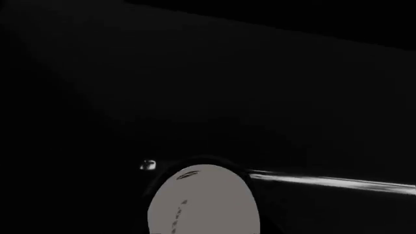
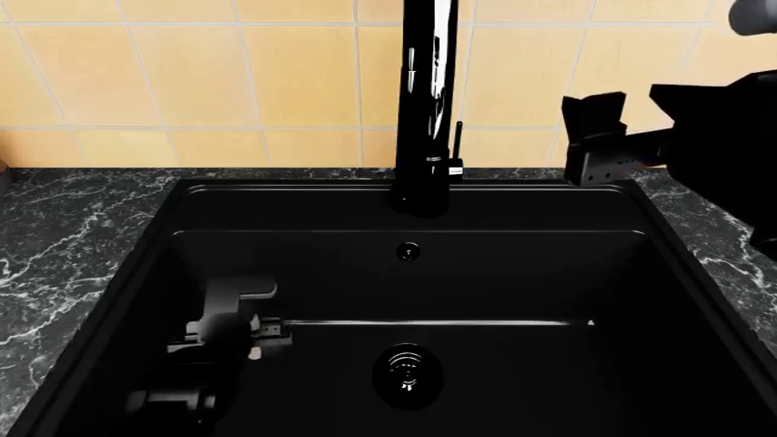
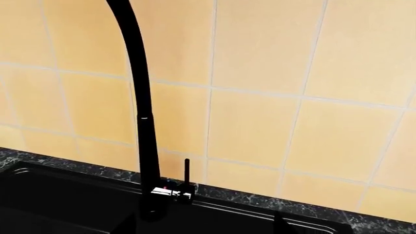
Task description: Pick the cup and bowl from the sink and place them on the counter for drying.
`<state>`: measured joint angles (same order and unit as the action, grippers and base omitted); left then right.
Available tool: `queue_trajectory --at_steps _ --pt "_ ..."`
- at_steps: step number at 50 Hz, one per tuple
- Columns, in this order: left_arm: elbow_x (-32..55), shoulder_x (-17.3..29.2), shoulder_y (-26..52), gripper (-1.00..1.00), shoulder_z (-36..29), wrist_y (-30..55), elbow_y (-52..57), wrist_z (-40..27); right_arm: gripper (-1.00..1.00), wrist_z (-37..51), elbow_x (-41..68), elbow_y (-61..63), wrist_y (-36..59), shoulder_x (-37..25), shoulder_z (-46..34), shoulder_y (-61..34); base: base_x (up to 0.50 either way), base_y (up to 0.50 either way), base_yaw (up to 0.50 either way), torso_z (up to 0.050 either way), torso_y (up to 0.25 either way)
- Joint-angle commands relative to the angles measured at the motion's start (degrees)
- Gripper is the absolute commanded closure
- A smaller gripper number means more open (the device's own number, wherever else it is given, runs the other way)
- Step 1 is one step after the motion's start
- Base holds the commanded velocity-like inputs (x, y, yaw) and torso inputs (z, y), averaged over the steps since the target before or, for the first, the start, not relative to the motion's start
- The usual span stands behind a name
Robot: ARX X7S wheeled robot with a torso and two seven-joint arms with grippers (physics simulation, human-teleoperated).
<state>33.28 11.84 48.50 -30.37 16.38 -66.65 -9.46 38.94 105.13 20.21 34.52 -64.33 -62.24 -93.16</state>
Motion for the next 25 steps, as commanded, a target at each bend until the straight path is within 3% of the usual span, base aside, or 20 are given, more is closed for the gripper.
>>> queue_trajectory --at_steps 1,9,25 --pt "0.61 2.2 -2.76 1.0 -0.1 3.3 7.67 -2.35 -1.0 0.18 0.17 0.65 -0.55 -0.43 0.27 0.56 0.0 0.0 0.0 0.0 0.0" --pt "5.09 5.65 -8.13 1.0 1.29 14.32 29.95 -11.58 -1.0 0.59 0.92 1.18 -0.33 -0.81 0.54 0.4 0.0 0.0 0.0 0.0 0.0" --pt "17.58 14.58 -12.67 1.0 4.13 34.88 63.66 -22.57 -1.0 -0.25 0.14 0.56 -0.62 -0.36 0.59 1.0 0.0 0.0 0.0 0.0 0.001"
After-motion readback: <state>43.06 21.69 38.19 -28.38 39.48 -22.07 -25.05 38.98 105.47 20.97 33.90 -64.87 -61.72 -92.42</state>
